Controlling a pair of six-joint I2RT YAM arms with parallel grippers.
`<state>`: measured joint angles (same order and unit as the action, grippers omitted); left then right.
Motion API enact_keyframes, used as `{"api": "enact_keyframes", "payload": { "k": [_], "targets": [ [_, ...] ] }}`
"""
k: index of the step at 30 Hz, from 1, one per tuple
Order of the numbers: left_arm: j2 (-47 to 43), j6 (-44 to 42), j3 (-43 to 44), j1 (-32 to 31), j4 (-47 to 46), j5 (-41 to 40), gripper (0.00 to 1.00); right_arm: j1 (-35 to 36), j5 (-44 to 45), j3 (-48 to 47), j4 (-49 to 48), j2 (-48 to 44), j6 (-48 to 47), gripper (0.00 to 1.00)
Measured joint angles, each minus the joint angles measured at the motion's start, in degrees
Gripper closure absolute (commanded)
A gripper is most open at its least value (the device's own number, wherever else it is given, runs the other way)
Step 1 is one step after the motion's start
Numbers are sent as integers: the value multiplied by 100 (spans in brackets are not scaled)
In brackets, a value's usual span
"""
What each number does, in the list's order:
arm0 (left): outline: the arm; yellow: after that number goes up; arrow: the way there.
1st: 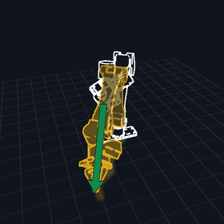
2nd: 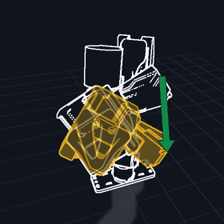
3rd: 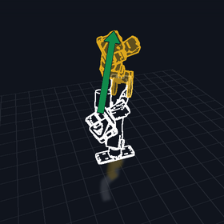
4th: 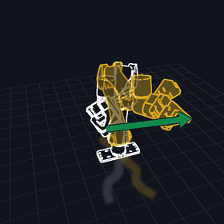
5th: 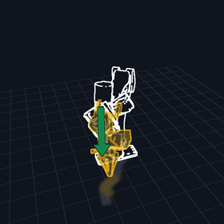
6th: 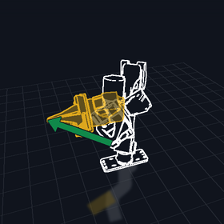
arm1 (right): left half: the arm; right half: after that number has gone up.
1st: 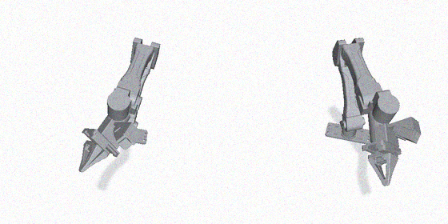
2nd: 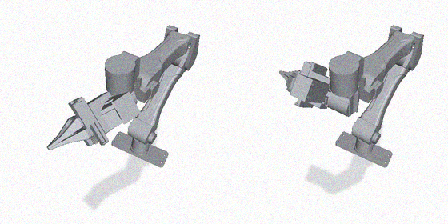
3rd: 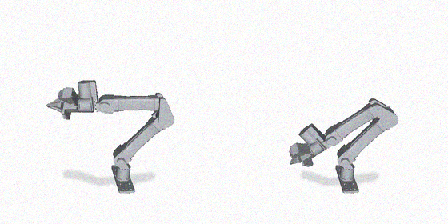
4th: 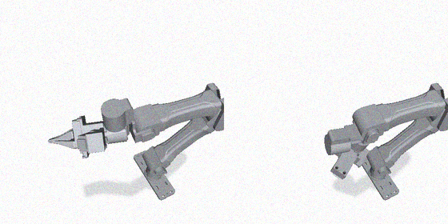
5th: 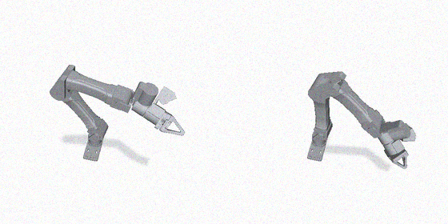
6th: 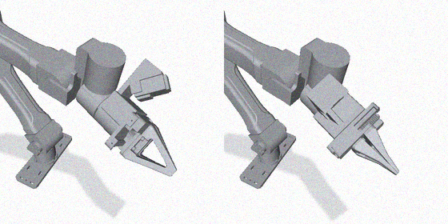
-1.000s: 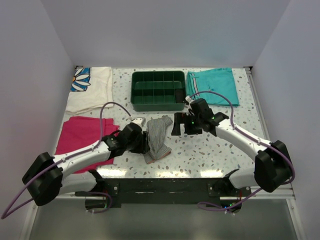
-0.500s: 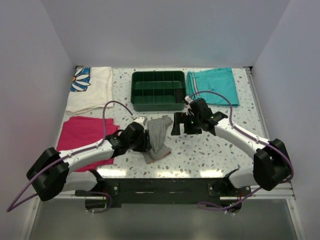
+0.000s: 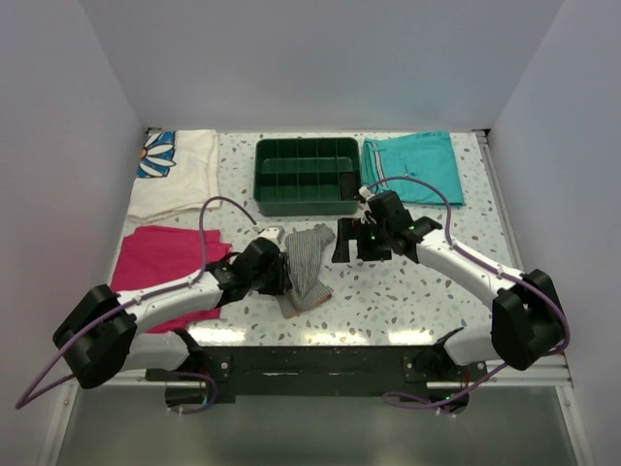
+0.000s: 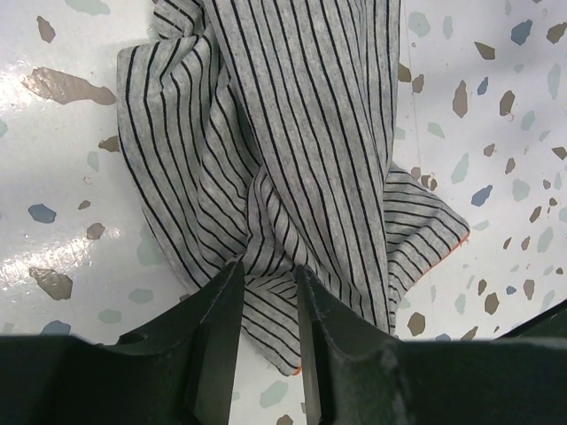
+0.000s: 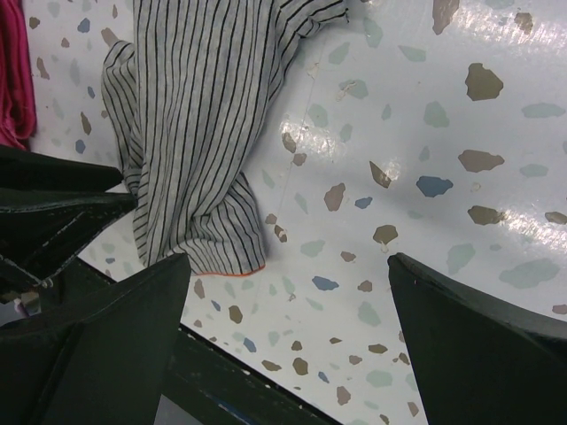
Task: Roll the underwear
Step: Flatten out the underwear at the center of the board.
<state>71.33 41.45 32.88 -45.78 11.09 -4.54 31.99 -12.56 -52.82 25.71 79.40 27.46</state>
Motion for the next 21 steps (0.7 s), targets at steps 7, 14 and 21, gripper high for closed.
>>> {"api": "enact_keyframes", "payload": {
  "k": [7,14,21],
  "targets": [
    [127,11,-9,0,-85,-2,68,0,-2,0,2,0,0,1],
    [138,92,-94,0,-116,-20,46,0,-2,0,-2,17,4,2],
    [225,105,-94,0,-157,-22,64,0,-9,0,-7,90,24,1]
  ]
}}
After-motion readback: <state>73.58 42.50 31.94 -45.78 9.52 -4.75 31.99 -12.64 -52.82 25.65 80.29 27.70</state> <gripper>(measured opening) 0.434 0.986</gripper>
